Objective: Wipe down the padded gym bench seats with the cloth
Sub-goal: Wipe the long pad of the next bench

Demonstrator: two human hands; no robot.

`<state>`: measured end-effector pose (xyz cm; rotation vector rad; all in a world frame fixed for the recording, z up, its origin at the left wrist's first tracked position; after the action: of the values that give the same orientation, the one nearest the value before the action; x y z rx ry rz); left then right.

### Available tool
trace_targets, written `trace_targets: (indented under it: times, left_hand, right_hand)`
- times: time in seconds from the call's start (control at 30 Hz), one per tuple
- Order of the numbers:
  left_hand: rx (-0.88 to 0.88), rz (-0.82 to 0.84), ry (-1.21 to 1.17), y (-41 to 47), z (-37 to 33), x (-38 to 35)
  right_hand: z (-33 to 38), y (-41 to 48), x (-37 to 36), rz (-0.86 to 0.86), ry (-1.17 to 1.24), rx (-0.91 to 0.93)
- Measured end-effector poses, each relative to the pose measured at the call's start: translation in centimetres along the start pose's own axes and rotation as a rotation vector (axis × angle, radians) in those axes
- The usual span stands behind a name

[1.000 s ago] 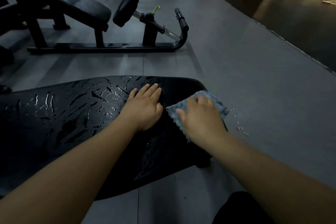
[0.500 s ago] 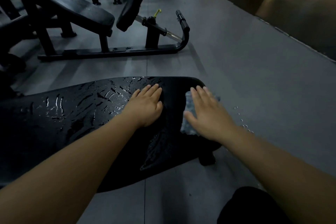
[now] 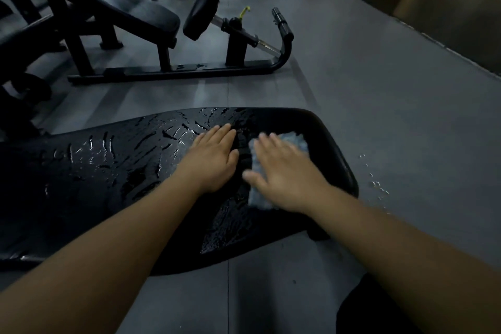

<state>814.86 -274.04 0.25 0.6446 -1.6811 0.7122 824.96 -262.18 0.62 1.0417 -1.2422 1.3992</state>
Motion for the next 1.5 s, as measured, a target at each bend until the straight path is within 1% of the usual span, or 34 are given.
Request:
trace_targets:
  times: [0.07, 0.1, 0.13, 0.2, 0.27, 0.3, 0.33, 0.37, 0.43, 0.5, 0.53, 0.57, 0.63, 0.7, 0.73, 0.8, 0.87, 0.9, 1.0, 1.07, 1.1, 1.17, 1.23, 1.27, 1.33, 1.37, 1.4, 1.43, 1.5]
  left_hand:
    - [-0.005, -0.006, -0.006, -0.2, 0.1, 0.1]
    - [-0.004, -0.006, -0.013, -0.2, 0.2, 0.1]
    - [-0.003, -0.002, -0.019, -0.2, 0.2, 0.1]
    - [-0.009, 0.012, -0.016, 0.0, 0.1, 0.2]
    - [-0.016, 0.034, -0.004, 0.0, 0.4, 0.5]
    - [-0.013, 0.038, 0.017, -0.3, 0.7, 0.6]
    - [-0.002, 0.030, 0.047, -0.8, 1.2, 0.6]
    - [0.012, 0.012, 0.073, -1.3, 1.8, 0.6]
    - [0.034, -0.012, 0.062, -2.4, 2.6, 0.3]
    - [0.036, -0.023, 0.029, -2.7, 2.9, 0.0]
    - [0.036, -0.020, 0.019, -2.6, 2.9, -0.1]
    - [0.036, -0.018, 0.015, -2.4, 2.9, -0.2]
    - [0.037, -0.028, 0.020, -2.2, 2.9, -0.1]
    - [0.034, -0.032, 0.016, -2.2, 2.9, -0.1]
    - [0.033, -0.029, 0.014, -2.3, 2.9, -0.2]
    - [0.030, -0.034, 0.011, -2.3, 2.9, -0.2]
    - [0.022, -0.043, 0.000, -2.3, 3.0, -0.1]
    - [0.023, -0.043, -0.003, -2.4, 3.0, -0.1]
    - [0.027, -0.042, -0.015, -2.3, 3.0, -0.1]
    - [0.017, -0.041, -0.026, -2.3, 3.0, 0.0]
    - [0.010, -0.039, -0.037, -2.2, 3.1, 0.0]
    - [-0.017, -0.026, -0.055, -2.1, 3.4, 0.2]
    - [-0.053, -0.002, -0.028, -2.0, 3.7, 0.4]
    - [-0.065, 0.005, 0.001, -2.0, 3.8, 0.4]
    - [-0.078, -0.017, 0.037, -2.0, 3.8, 0.7]
    - [-0.086, -0.044, 0.032, -2.0, 3.8, 0.9]
    - [-0.091, -0.069, 0.012, -2.1, 3.7, 1.2]
    - [-0.088, -0.086, -0.015, -2.2, 3.7, 1.3]
    - [-0.044, -0.093, -0.035, -2.3, 4.0, 1.3]
  right_hand:
    - [1.9, -3.7, -1.0, 0.006, 0.004, 0.158]
    - [1.4, -5.0, -1.5, 0.027, 0.007, 0.188]
    - [0.4, -5.3, -1.7, 0.039, 0.020, 0.180]
    - [-2.0, -3.2, -0.6, 0.007, 0.065, 0.074]
    - [-2.7, 0.5, 0.3, -0.024, 0.039, -0.070]
    - [-1.9, 1.6, 0.5, -0.035, 0.024, -0.098]
    - [-0.7, 2.0, 0.4, -0.042, 0.012, -0.085]
    - [0.9, 1.3, 0.2, -0.050, 0.008, -0.023]
    - [3.3, -2.4, -0.5, -0.070, -0.002, 0.166]
    - [2.9, -5.4, -1.4, -0.054, -0.025, 0.271]
    - [1.7, -5.5, -1.2, -0.044, -0.026, 0.264]
    - [0.4, -4.8, -0.8, -0.034, -0.004, 0.218]
    - [-0.8, -1.7, 0.1, -0.049, 0.042, 0.069]
    - [1.6, 0.3, 0.2, -0.049, 0.044, -0.002]
    - [3.4, 0.1, -0.2, -0.043, 0.044, 0.026]
    - [6.4, -2.8, -1.2, -0.035, 0.044, 0.176]
    - [5.7, -5.5, -1.7, 0.000, 0.053, 0.241]
    - [4.4, -5.4, -1.6, 0.011, 0.052, 0.220]
    - [1.4, -0.6, -0.2, -0.023, 0.047, 0.011]
    - [3.3, 1.8, -0.2, -0.017, 0.023, -0.048]
    - [4.7, 1.7, -0.5, -0.011, 0.022, -0.021]
    - [7.4, -1.1, -1.2, -0.026, 0.039, 0.147]
    - [6.5, -3.2, -1.6, 0.016, 0.049, 0.226]
    - [5.1, -2.6, -1.5, 0.024, 0.053, 0.205]
    - [2.4, 1.0, -0.2, -0.003, 0.039, 0.050]
    - [1.9, 3.0, 0.3, -0.020, 0.026, -0.030]
    - [2.5, 4.5, 0.6, -0.039, 0.015, -0.072]
    - [3.7, 5.0, 0.5, -0.043, 0.013, -0.069]
    - [6.5, 3.3, -0.2, -0.035, 0.026, 0.069]
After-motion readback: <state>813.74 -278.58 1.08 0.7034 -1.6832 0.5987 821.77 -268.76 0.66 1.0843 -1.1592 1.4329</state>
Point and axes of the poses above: each hand's wrist, its own y-axis towards the middle knuckle, its own x-axis out of the back of the hand, z = x × y, the point moved 6 cm from there along y, towards the middle knuckle, and after that the axes turned 8 degrees about z, right-handed, at the moved point
